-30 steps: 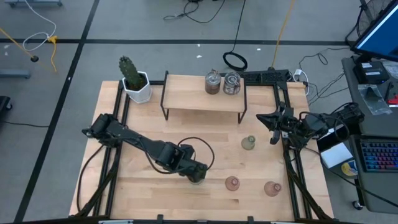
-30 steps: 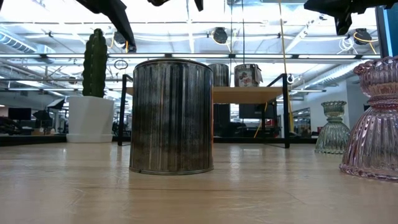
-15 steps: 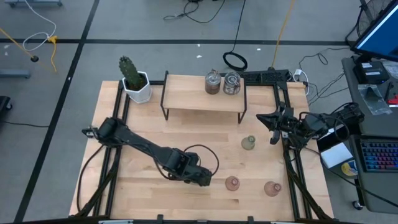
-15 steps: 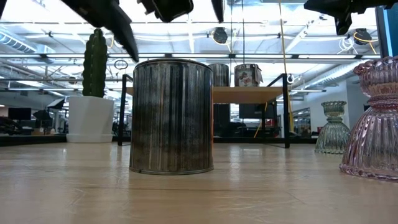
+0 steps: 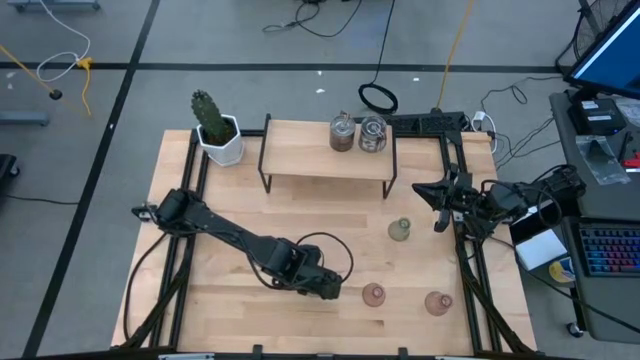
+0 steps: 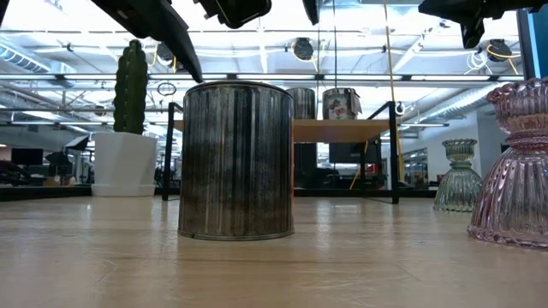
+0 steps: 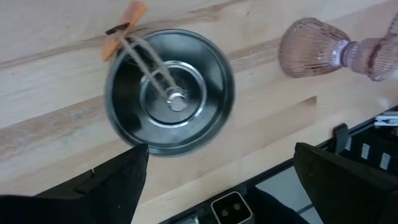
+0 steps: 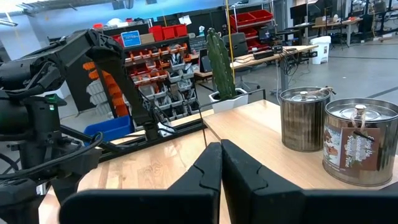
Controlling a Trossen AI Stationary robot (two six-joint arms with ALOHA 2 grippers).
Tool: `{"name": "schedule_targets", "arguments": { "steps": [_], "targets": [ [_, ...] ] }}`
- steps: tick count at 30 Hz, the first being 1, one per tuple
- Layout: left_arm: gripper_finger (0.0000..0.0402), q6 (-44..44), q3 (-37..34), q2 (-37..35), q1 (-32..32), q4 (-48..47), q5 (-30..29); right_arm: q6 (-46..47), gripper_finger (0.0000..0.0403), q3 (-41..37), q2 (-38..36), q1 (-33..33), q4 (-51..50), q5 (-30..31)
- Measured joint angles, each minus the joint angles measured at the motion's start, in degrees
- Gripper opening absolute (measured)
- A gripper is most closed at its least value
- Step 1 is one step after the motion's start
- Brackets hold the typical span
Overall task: Pick & Place candle stick holders
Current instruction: Put the silver scented candle on the shelf
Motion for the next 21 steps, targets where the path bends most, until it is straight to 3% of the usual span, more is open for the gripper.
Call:
{"name": "schedule_targets", "arguments": {
  "steps": [21],
  "targets": [
    [0.0399, 1.95, 0.00, -0.88, -0.74, 3.65, 1.38, -1.09, 0.0000, 0.01, -0.01, 0.00, 0.02, 0.04]
  ]
}}
